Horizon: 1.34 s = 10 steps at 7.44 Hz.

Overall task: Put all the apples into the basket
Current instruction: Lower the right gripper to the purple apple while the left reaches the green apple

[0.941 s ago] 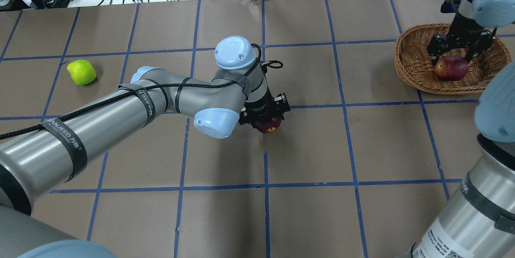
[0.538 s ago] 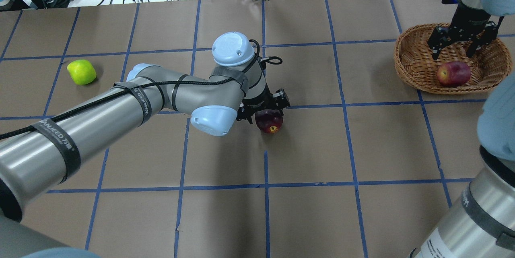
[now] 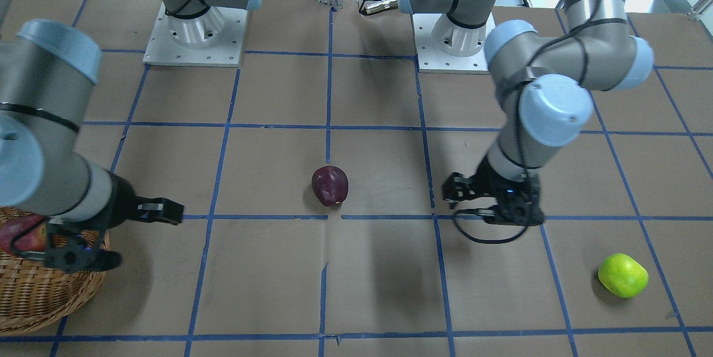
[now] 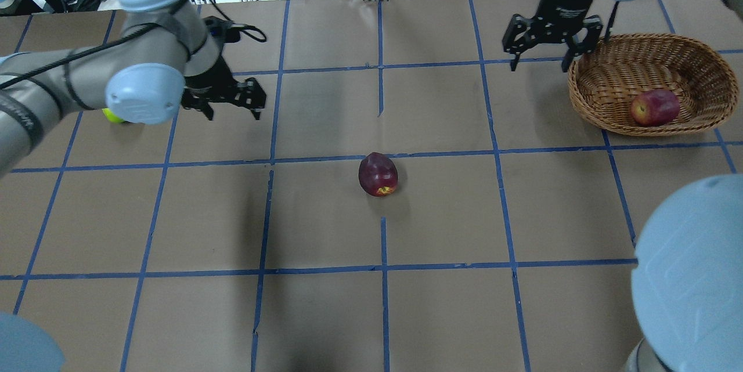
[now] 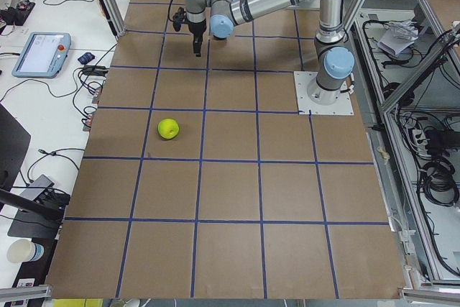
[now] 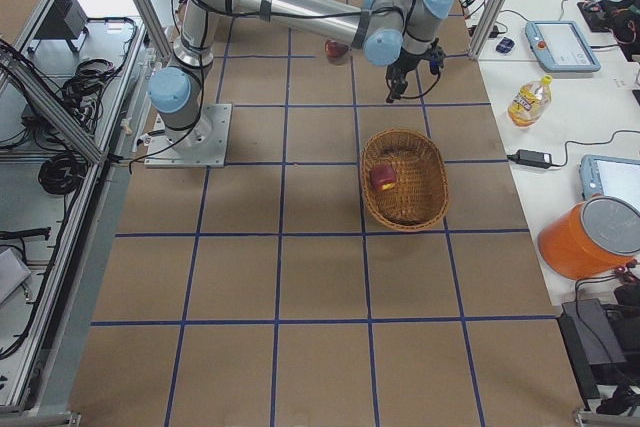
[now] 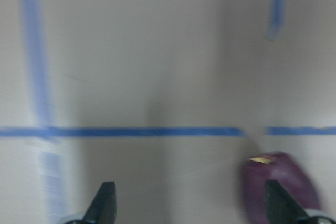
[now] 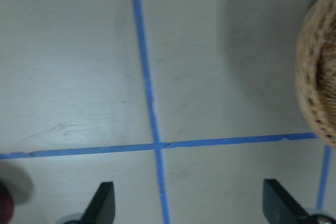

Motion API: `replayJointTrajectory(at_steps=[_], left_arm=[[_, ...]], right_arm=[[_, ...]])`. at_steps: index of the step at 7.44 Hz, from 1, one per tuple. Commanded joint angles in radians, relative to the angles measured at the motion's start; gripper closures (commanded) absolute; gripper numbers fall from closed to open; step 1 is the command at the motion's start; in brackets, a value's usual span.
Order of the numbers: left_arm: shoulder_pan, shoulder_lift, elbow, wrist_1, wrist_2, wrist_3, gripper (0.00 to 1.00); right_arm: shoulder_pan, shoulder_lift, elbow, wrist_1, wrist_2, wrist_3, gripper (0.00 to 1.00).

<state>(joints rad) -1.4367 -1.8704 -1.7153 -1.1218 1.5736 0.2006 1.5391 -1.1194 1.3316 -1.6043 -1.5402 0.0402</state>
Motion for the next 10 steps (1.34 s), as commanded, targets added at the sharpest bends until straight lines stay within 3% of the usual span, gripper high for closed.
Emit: replayJointTrajectory(at_steps=[1, 3, 5, 7, 9, 10], left_arm=[[0.201, -0.071, 0.124, -0.03, 0.019, 0.431, 0.0], [0.249, -0.188, 0.305, -0.038, 0.042, 0.639, 0.0], [0.256, -0.323, 0.44, -0.038, 0.074, 0.778, 0.0], [0.277, -0.409, 0.486, -0.038, 0.068, 0.822, 0.0], [0.3, -0.426, 0.479, -0.064, 0.068, 0.826, 0.0], [0.302, -0.429, 0.473, -0.076, 0.068, 0.818, 0.0]], right_arm=[[0.195, 0.022, 0.0, -0.006, 0.156, 0.167, 0.0], [0.309, 0.053, 0.021, -0.049, 0.141, 0.188, 0.0], [0.381, 0.099, 0.079, -0.184, 0.077, 0.283, 0.0], [0.383, 0.101, 0.15, -0.189, 0.084, 0.302, 0.0], [0.388, 0.101, 0.205, -0.19, 0.116, 0.302, 0.0], [0.391, 0.099, 0.205, -0.193, 0.2, 0.308, 0.0]])
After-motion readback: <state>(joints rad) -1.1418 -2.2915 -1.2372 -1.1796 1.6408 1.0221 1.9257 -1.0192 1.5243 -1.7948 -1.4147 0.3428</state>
